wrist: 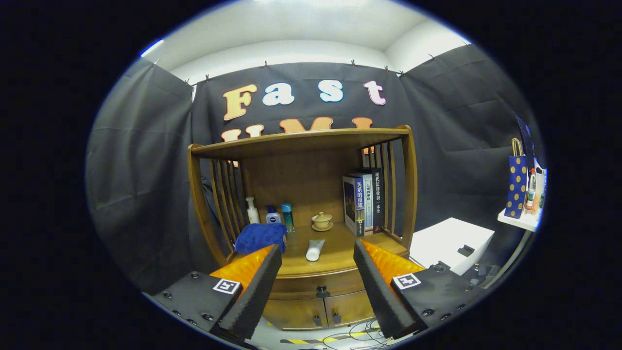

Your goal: Pull open the drawer, take out the items inside it, and place them on the countertop above the cabinet.

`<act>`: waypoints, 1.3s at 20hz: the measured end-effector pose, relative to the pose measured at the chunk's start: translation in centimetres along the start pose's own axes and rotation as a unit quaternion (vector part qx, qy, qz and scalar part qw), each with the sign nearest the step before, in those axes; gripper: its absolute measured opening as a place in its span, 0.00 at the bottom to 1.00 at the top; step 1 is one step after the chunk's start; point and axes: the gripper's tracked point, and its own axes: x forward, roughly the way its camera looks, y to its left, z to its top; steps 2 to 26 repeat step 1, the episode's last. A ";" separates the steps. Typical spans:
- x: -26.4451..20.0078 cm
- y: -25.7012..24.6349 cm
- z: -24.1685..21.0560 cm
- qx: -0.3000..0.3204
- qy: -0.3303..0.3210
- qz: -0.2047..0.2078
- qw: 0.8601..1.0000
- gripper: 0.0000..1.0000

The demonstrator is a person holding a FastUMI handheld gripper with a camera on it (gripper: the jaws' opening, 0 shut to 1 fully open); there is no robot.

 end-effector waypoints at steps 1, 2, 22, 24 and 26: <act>0.0 0.3 0.1 0.000 -0.001 0.005 1.000 0.98; 0.0 0.3 0.1 0.000 -0.001 0.005 1.000 0.98; 0.0 0.3 0.1 0.000 -0.001 0.005 1.000 0.98; 0.0 0.3 0.1 0.000 -0.001 0.005 1.000 0.98; 0.0 0.3 0.1 0.000 -0.001 0.005 1.000 0.98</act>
